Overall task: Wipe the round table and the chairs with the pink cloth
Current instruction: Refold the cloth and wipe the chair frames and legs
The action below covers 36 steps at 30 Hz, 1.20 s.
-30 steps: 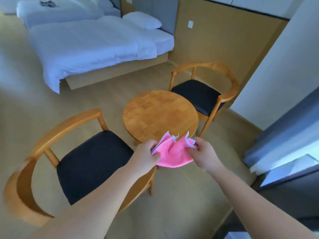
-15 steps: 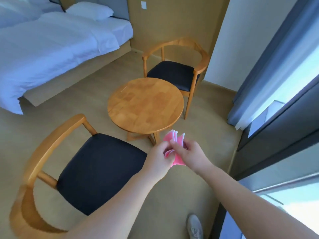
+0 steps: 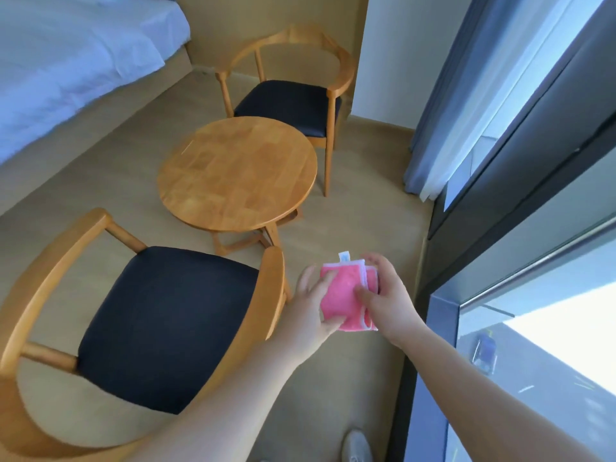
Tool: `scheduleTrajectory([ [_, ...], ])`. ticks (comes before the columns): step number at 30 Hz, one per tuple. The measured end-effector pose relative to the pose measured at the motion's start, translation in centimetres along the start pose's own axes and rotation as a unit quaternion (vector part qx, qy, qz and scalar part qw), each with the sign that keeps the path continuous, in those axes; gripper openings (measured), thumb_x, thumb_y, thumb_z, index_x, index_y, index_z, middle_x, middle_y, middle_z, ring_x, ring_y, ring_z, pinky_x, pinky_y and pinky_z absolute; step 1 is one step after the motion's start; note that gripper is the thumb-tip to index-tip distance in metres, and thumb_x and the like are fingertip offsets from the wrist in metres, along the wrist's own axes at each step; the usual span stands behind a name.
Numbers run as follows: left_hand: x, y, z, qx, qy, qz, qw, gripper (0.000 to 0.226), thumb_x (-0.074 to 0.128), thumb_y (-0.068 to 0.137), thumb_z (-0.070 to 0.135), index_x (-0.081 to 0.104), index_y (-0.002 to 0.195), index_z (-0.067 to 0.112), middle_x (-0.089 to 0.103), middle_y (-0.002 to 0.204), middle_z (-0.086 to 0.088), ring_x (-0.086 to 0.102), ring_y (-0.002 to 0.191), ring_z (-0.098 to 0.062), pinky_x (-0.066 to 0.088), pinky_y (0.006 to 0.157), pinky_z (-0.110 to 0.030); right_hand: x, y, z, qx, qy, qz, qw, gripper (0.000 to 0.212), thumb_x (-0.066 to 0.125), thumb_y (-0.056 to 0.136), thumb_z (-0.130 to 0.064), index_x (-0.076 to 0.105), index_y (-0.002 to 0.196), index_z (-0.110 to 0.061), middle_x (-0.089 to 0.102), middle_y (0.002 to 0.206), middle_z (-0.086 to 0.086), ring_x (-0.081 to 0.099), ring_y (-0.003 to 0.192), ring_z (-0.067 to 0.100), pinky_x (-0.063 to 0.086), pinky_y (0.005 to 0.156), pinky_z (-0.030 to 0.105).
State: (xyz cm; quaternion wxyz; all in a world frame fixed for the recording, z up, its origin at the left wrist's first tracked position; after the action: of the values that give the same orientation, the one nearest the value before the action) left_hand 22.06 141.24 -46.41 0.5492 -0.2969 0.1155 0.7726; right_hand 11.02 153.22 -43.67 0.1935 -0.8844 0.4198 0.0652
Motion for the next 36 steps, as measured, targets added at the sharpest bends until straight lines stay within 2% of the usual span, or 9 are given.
scheduleTrajectory([
  [4,3.3,0.8,-3.1,0.012,0.012,0.009,1.000,0.073,0.075,0.078,0.014,0.042,0.141,0.028,0.025,0.133,0.022,0.036,0.121,0.004,0.029,0.092,0.002,1.0,1.8,4.5,-0.048,-0.062,-0.044,0.996,0.058,0.052,0.090,-0.001,0.044,0.135,-0.037,0.049,0.127,-0.009,0.052,0.113,0.013,0.045,0.094,0.028],
  [8,6.1,1.8,-7.5,-0.030,0.048,0.061,0.997,0.034,0.072,0.081,0.016,0.063,0.113,0.017,0.053,0.101,0.012,0.055,0.097,-0.010,0.039,0.078,-0.010,2.3,4.3,10.4,-0.051,-0.204,-0.163,0.964,0.062,0.075,0.079,-0.021,0.050,0.136,-0.025,0.030,0.139,-0.010,0.037,0.119,0.005,0.038,0.087,0.015],
  [11,9.1,3.0,-12.3,-0.045,0.058,0.098,0.993,0.020,0.068,0.083,0.016,0.064,0.103,0.016,0.050,0.081,0.015,0.052,0.079,-0.012,0.039,0.062,-0.018,4.4,6.7,15.5,-0.113,-0.280,-0.183,0.936,0.055,0.077,0.074,-0.020,0.058,0.126,-0.021,0.048,0.120,-0.010,0.048,0.108,0.005,0.037,0.076,0.009],
  [14,12.5,4.4,-17.8,-0.050,0.059,0.127,0.989,0.019,0.065,0.083,0.018,0.064,0.103,0.018,0.061,0.085,0.007,0.057,0.080,-0.016,0.048,0.066,-0.029,6.5,10.0,20.9,-0.140,-0.284,-0.120,0.941,0.030,0.070,0.075,-0.015,0.066,0.103,-0.026,0.064,0.095,-0.008,0.060,0.086,0.013,0.049,0.071,0.022],
  [18,16.0,7.2,-25.7,-0.047,0.020,0.122,0.991,0.021,0.066,0.087,0.020,0.059,0.107,0.026,0.058,0.087,0.018,0.055,0.080,0.001,0.042,0.063,-0.007,9.4,14.9,27.8,-0.161,-0.239,-0.086,0.954,0.023,0.071,0.072,-0.018,0.060,0.084,-0.034,0.059,0.079,-0.015,0.055,0.072,0.002,0.043,0.057,0.016],
  [24,18.7,9.4,-32.0,-0.011,0.046,0.172,0.984,0.023,0.068,0.086,0.017,0.060,0.106,0.025,0.063,0.091,0.011,0.058,0.083,-0.001,0.048,0.068,-0.013,13.2,18.8,34.5,-0.208,-0.085,-0.099,0.969,0.021,0.067,0.073,-0.001,0.063,0.091,-0.012,0.064,0.076,0.009,0.055,0.064,0.016,0.043,0.057,0.029],
  [28,18.5,8.7,-33.2,0.015,0.099,0.179,0.979,0.027,0.068,0.085,0.020,0.060,0.111,0.021,0.064,0.100,0.005,0.059,0.092,-0.012,0.051,0.078,-0.030,14.3,18.9,35.5,-0.241,-0.072,-0.106,0.962,0.018,0.067,0.075,0.002,0.060,0.087,-0.010,0.057,0.069,0.003,0.049,0.058,0.011,0.039,0.054,0.023],
  [31,17.1,7.2,-32.8,0.008,0.152,0.188,0.970,0.042,0.064,0.089,0.025,0.051,0.128,0.025,0.057,0.120,0.008,0.055,0.108,-0.010,0.049,0.090,-0.028,14.3,19.0,34.3,-0.260,-0.079,-0.085,0.959,0.013,0.066,0.076,-0.001,0.063,0.085,-0.010,0.061,0.073,0.004,0.053,0.063,0.012,0.043,0.058,0.026],
  [36,14.2,3.9,-32.2,-0.004,0.301,0.171,0.938,0.046,0.056,0.093,0.030,0.044,0.137,0.027,0.046,0.135,0.011,0.051,0.116,-0.010,0.046,0.095,-0.029,14.6,19.0,31.0,-0.288,-0.096,-0.001,0.953,0.025,0.059,0.077,-0.004,0.063,0.068,-0.026,0.060,0.061,-0.008,0.051,0.049,-0.001,0.034,0.043,0.011],
])
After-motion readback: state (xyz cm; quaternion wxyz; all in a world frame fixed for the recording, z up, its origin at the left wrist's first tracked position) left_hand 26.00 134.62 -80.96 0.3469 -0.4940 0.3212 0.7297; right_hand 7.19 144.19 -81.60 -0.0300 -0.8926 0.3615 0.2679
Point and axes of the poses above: each hand's wrist, its own y-axis towards the middle knuckle, its own x-axis out of the palm, z = x × y, the point moved 2 cm from there along y, towards the middle knuckle
